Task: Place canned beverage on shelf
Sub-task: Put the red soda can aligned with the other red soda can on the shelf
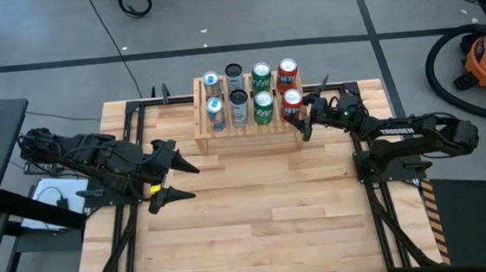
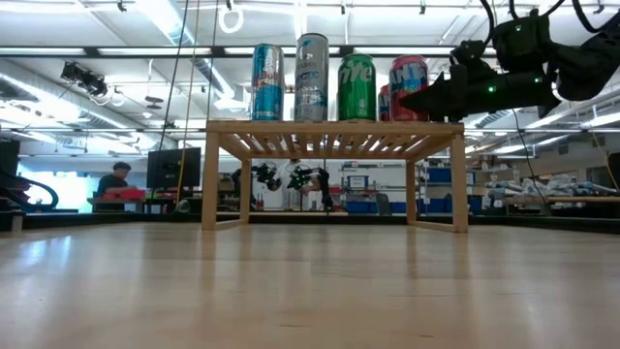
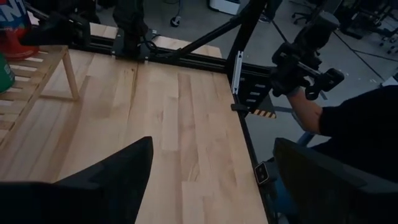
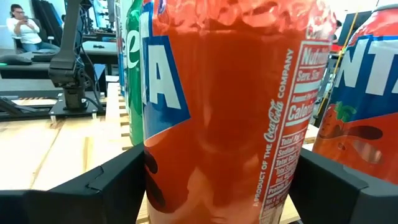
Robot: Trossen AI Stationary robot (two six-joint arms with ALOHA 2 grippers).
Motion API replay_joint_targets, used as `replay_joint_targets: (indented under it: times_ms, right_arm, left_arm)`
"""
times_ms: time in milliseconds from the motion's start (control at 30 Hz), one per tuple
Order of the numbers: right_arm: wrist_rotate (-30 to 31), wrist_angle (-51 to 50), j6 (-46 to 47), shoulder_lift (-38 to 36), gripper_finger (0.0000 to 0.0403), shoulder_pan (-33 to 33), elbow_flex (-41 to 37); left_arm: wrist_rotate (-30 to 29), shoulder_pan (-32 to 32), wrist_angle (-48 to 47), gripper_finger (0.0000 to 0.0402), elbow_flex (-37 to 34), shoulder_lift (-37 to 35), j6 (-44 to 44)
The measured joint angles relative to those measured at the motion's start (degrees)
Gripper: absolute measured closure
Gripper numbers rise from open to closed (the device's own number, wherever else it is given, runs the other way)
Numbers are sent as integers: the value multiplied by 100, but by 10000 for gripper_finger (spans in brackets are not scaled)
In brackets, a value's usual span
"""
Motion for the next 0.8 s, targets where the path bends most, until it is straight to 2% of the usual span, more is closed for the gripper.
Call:
replay_joint_targets:
  times_ms: [267,600,800]
  right_arm:
    - [26,-67,-62,5,47,-14,-4]
    - [-25,-54,-109,4,6,-57,-13]
    - [-130,-39,242,-465,10,-26,-14]
  left_arm:
    - [0,0,-4,67,0,0,10]
    - [-98,0,10,67,0,0,10]
    - [-106,1,19,67,3,-32,58]
